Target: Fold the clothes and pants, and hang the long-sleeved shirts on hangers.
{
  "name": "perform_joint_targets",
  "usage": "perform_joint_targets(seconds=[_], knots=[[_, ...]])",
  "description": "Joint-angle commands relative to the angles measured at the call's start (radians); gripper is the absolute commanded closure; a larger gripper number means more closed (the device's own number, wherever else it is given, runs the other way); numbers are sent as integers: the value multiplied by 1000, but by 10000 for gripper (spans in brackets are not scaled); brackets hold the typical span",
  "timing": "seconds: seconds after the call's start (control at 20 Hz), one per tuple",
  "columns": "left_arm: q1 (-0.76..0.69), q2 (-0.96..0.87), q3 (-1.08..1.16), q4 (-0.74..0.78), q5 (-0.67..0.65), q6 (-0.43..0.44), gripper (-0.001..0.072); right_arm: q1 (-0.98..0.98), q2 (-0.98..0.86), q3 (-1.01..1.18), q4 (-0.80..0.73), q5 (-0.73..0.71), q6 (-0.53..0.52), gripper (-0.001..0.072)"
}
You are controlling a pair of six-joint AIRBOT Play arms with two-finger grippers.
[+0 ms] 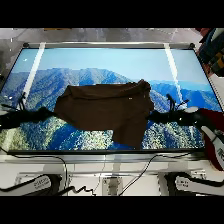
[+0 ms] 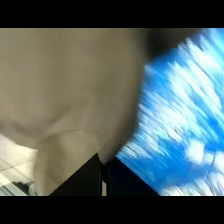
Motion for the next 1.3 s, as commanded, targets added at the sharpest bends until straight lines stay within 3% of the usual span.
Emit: perform_joint_targets(seconds=[0.0,0.15,0.45,0.6,0.75,0.9,1.05,1.15,1.25], knots=[[6,224,132,-21,-9,0,690,8,187,157,-32,75,32,699],[8,447,263,-27,92,0,690,8,404,318,-31,90,54,699],[9,900,299,-38,766,1,690,8,739,621,-49,-54,58,699],[9,1025,299,2,909,0,689,8,831,698,-141,-154,58,699],[9,1042,295,116,793,0,690,7,847,709,-250,-201,114,700],[10,945,279,145,464,-52,691,7,740,708,-346,-125,220,700],[1,718,246,127,196,-90,691,7,513,708,-329,-32,268,700],[-65,519,231,133,180,18,691,14,314,708,-305,39,277,699],[-164,297,231,134,213,53,691,38,117,708,-305,54,276,699]])
